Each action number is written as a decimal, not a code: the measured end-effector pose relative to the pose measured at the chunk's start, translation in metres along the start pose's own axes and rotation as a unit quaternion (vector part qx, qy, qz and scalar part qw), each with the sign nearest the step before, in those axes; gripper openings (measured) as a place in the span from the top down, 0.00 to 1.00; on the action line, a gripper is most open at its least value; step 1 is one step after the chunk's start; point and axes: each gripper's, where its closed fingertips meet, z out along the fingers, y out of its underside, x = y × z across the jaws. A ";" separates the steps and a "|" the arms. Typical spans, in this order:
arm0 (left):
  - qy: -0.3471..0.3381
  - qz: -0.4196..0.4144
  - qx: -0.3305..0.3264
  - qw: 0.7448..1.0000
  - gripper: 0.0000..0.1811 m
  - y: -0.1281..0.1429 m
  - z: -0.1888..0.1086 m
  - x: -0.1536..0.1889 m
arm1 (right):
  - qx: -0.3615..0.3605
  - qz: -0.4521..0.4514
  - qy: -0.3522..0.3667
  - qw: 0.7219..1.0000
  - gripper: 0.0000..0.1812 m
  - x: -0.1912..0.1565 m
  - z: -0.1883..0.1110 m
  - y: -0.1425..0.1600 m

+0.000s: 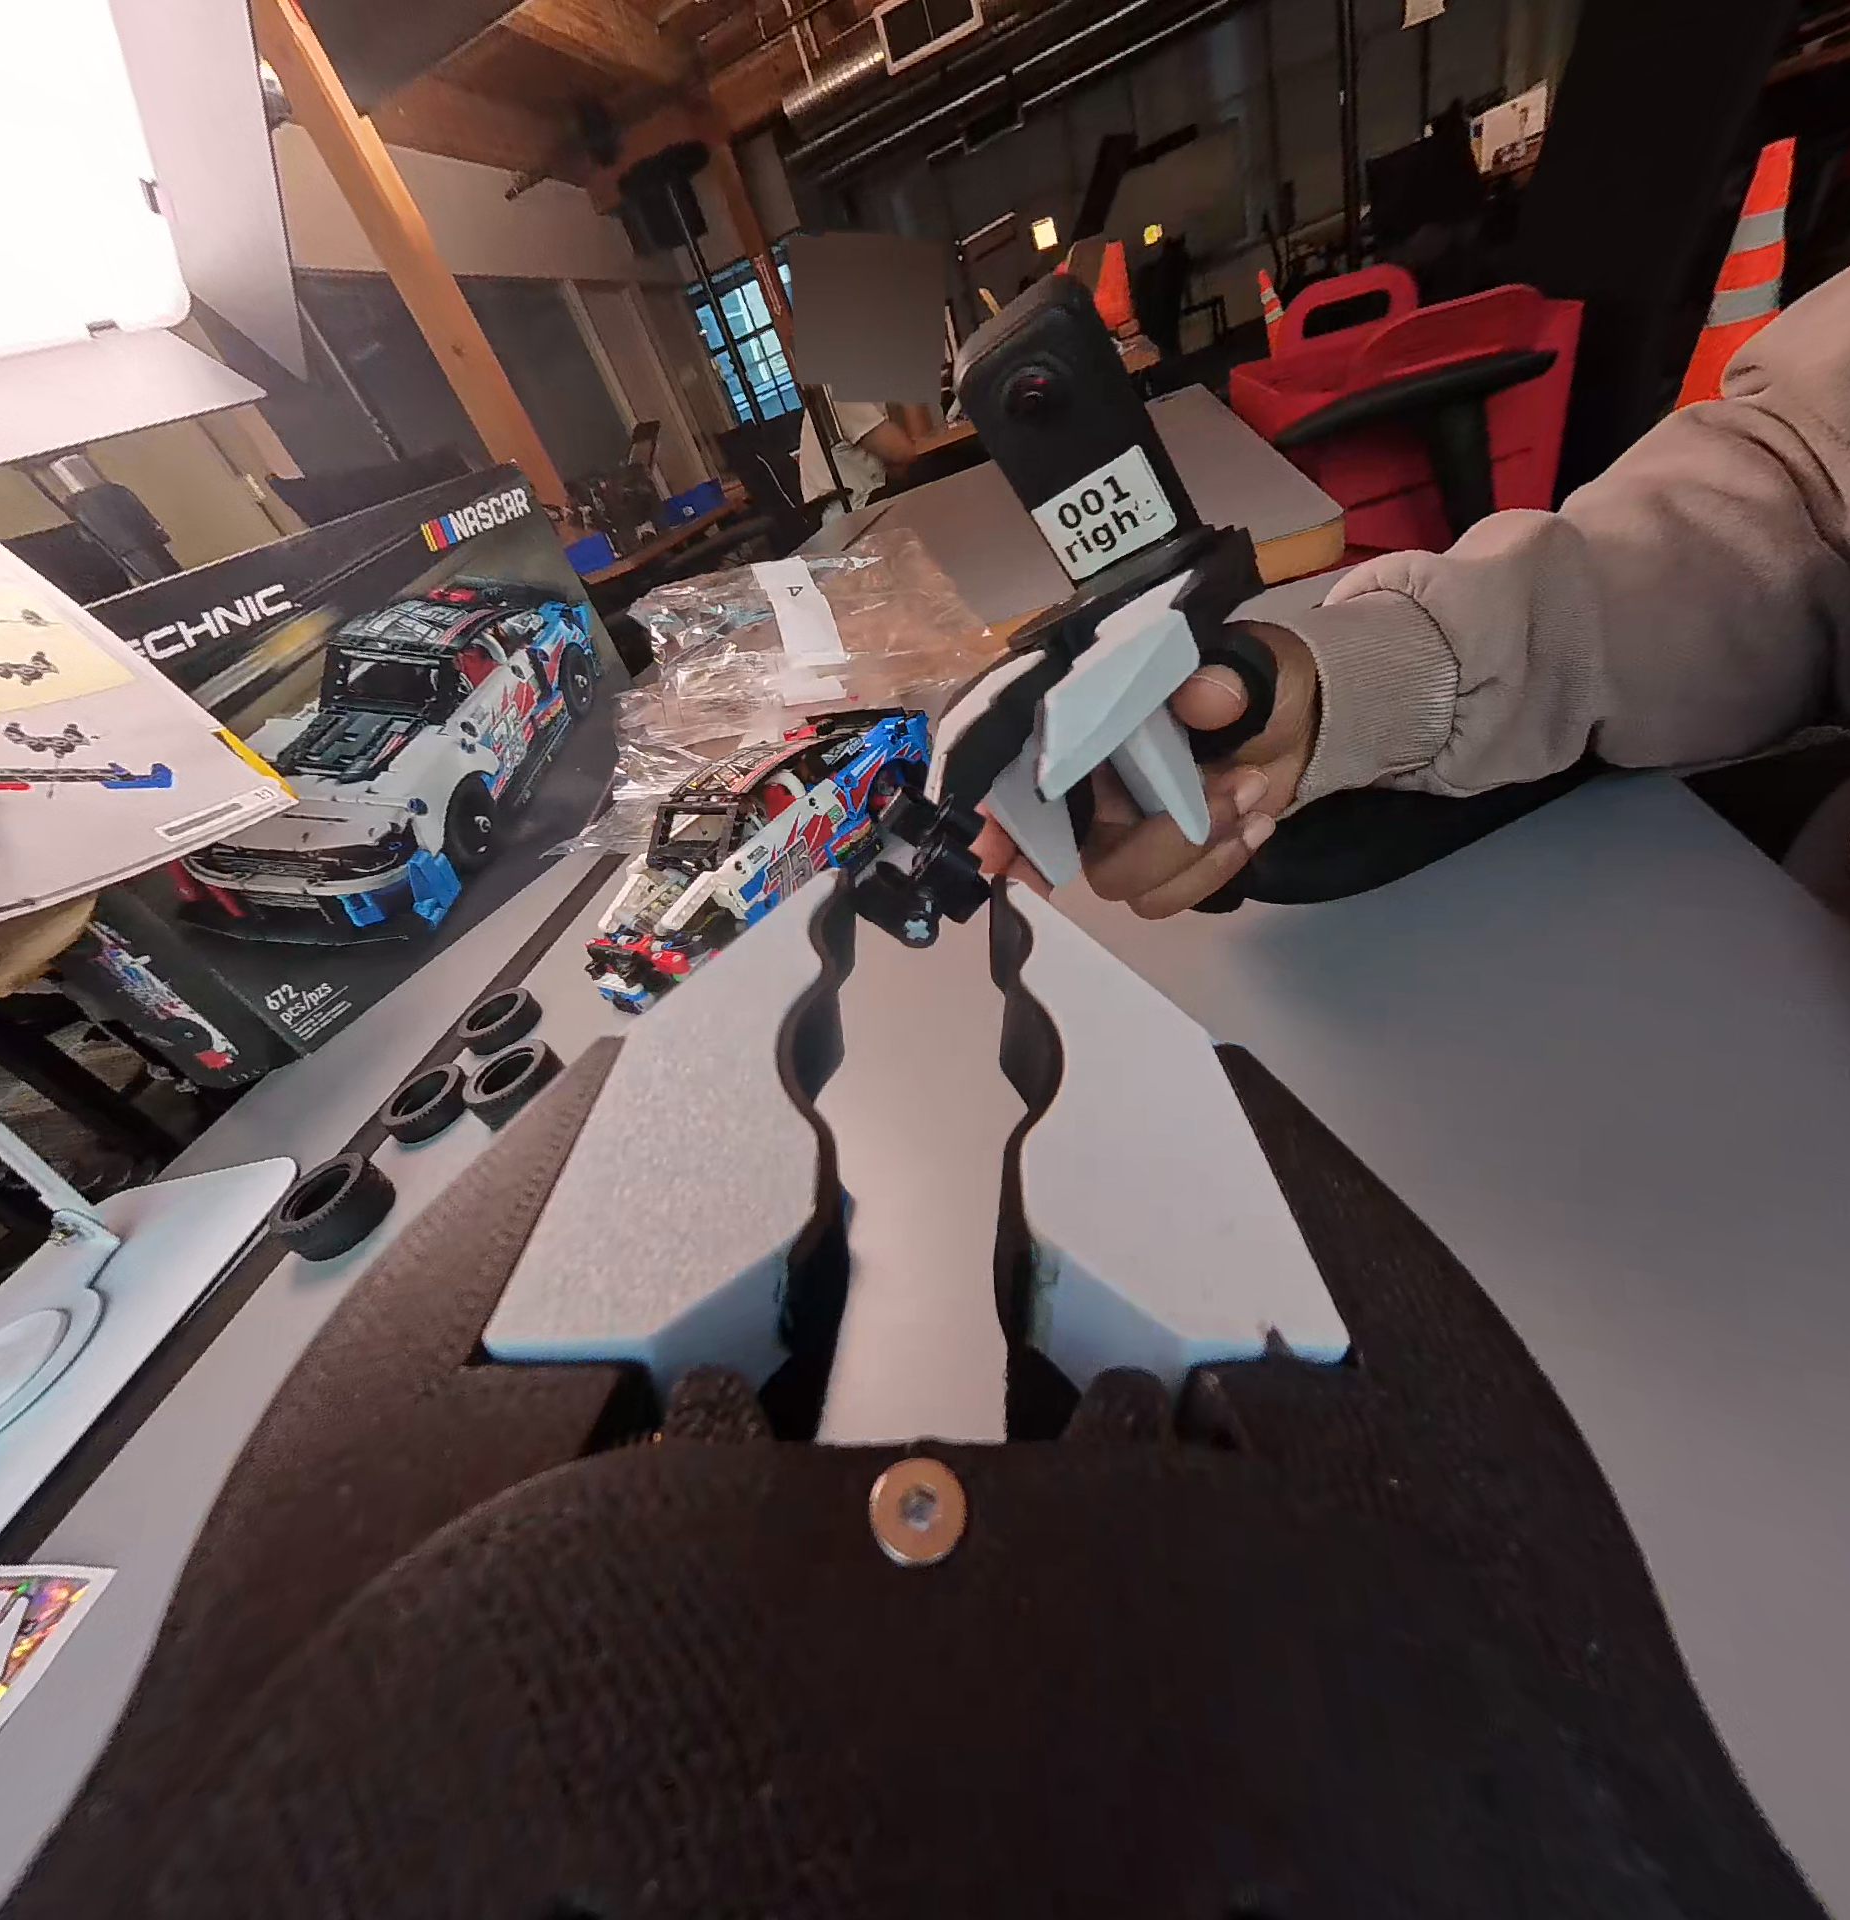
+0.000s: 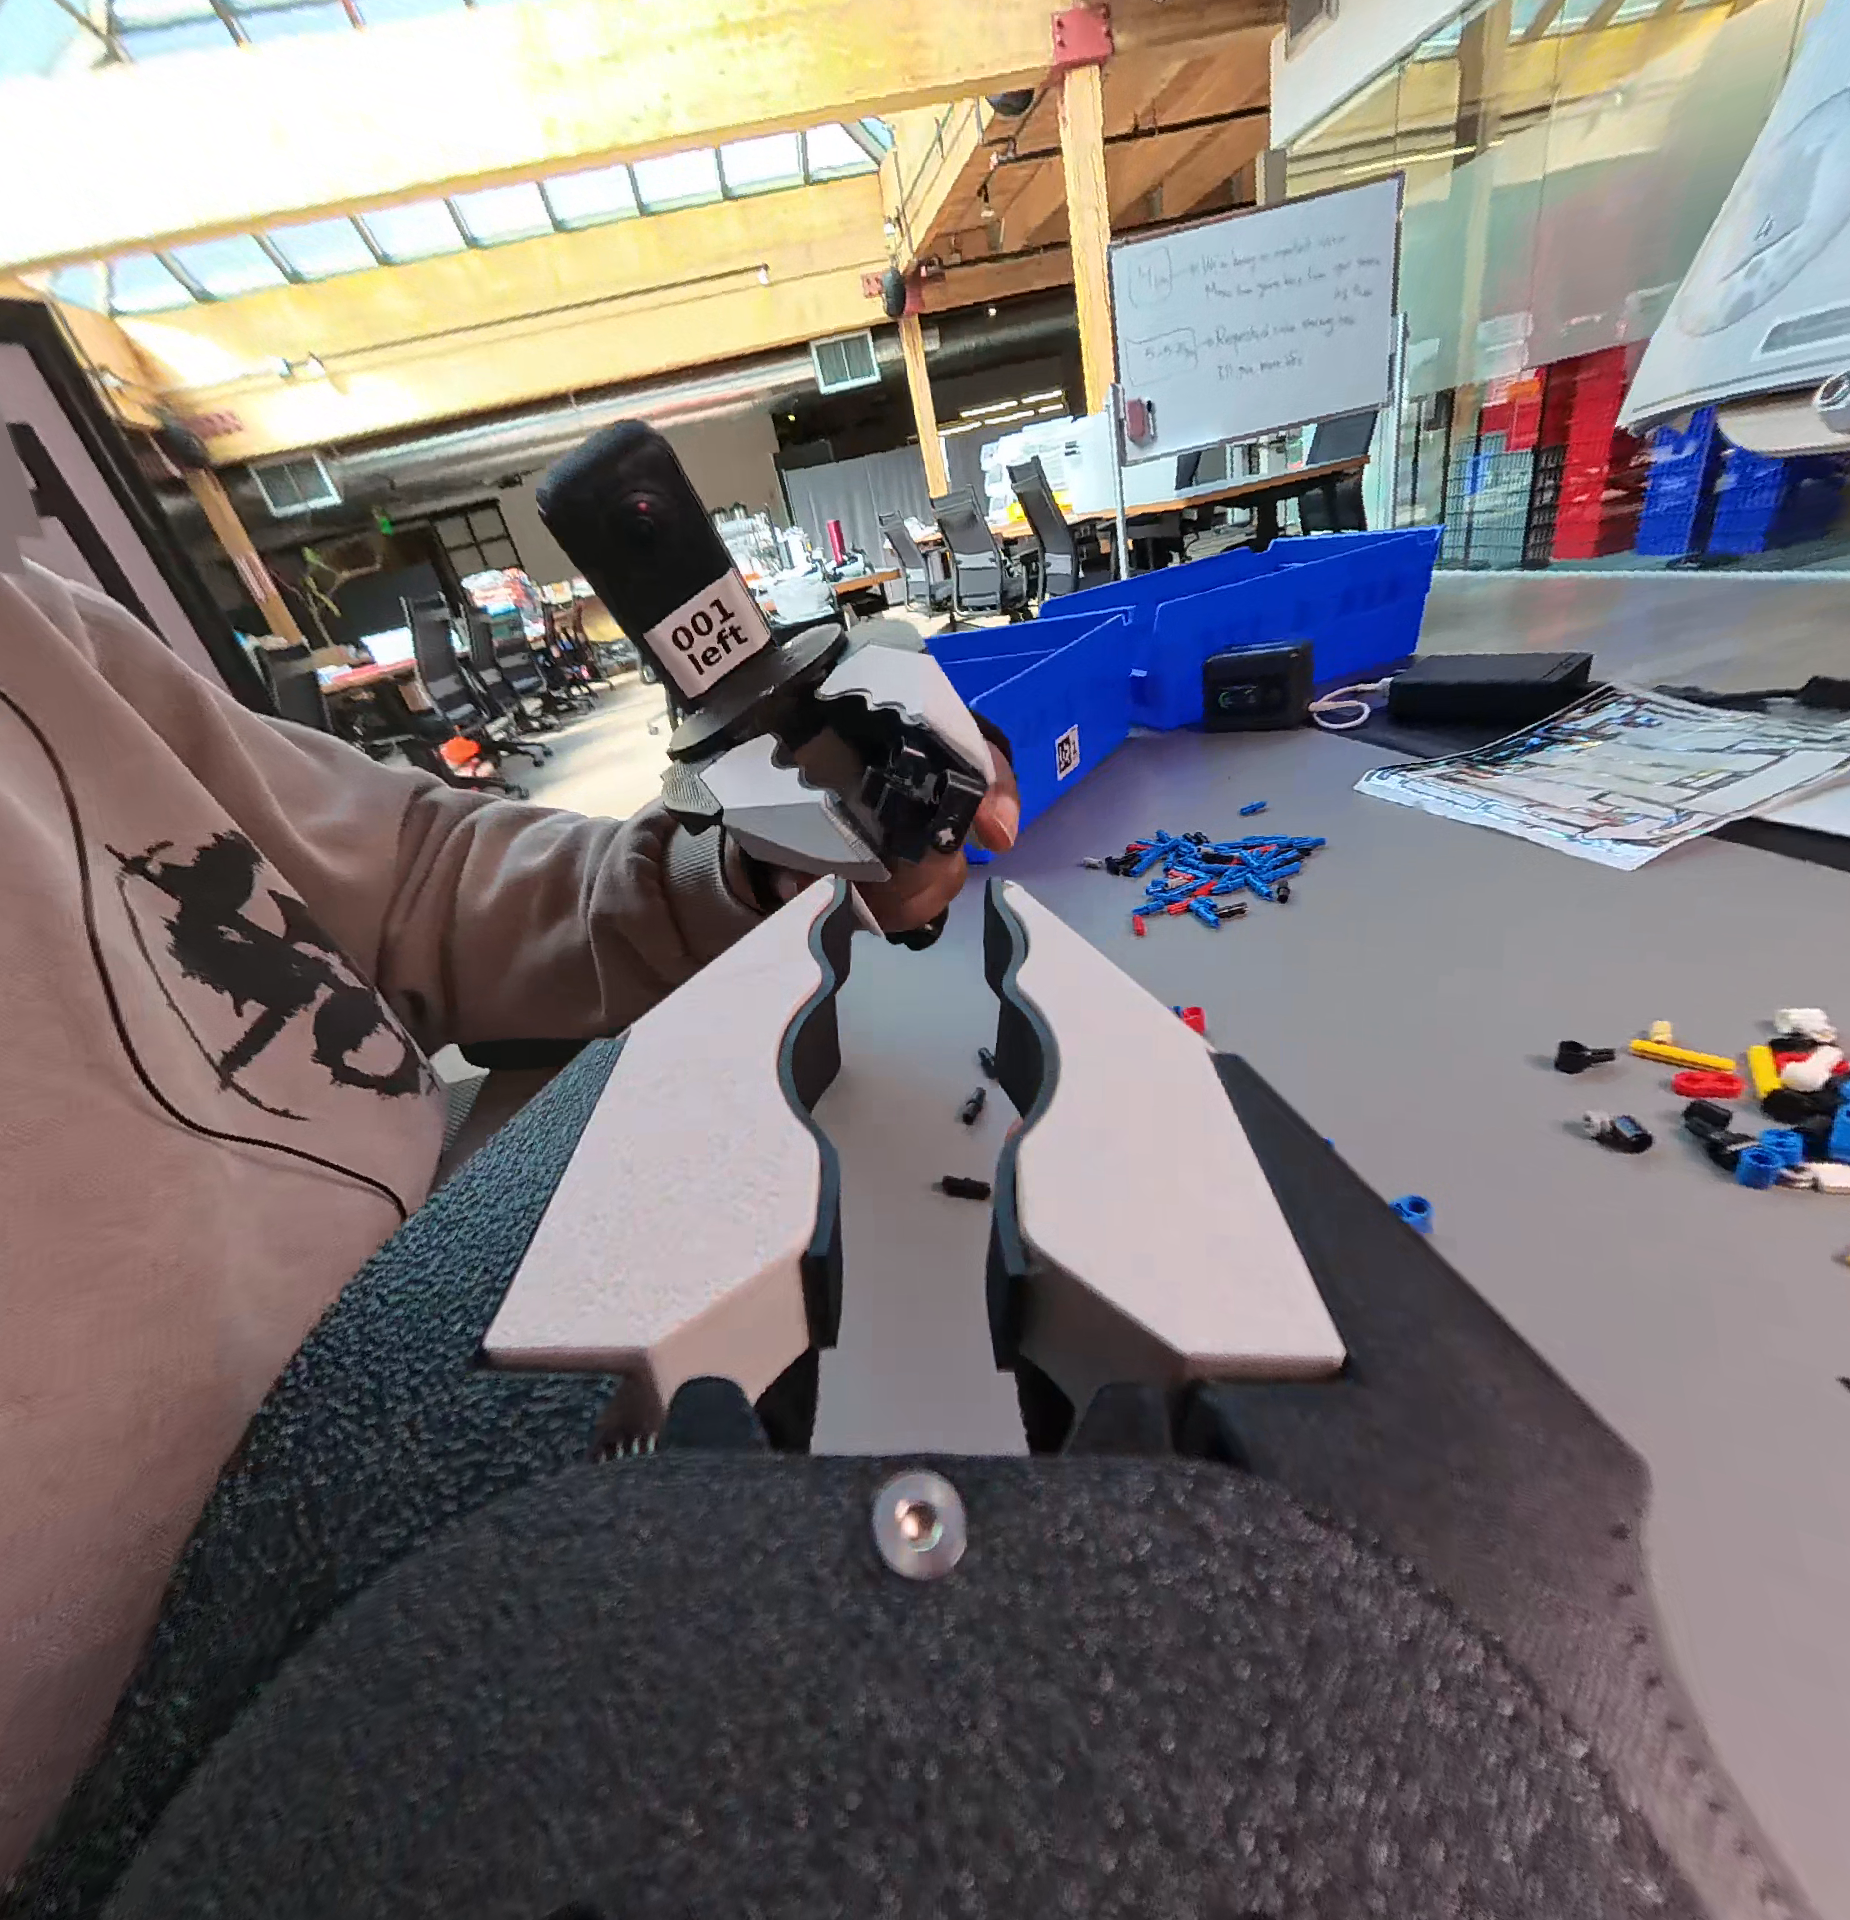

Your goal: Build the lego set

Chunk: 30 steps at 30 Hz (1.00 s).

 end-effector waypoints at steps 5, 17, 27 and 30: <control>0.032 -0.014 -0.008 0.999 0.87 0.008 0.008 0.016 | 0.005 0.098 -0.022 0.995 0.88 0.005 0.002 0.006; 0.058 -0.015 -0.025 0.998 0.87 0.018 0.012 0.027 | -0.010 0.165 -0.096 0.982 0.95 -0.013 0.003 0.014; 0.012 -0.135 -0.038 0.990 0.88 0.033 0.012 0.000 | 0.034 0.122 -0.027 0.992 0.96 0.009 -0.005 -0.001; 0.001 -0.250 -0.010 0.968 0.85 0.037 0.009 -0.017 | 0.082 0.102 0.019 0.991 0.97 0.025 -0.016 -0.015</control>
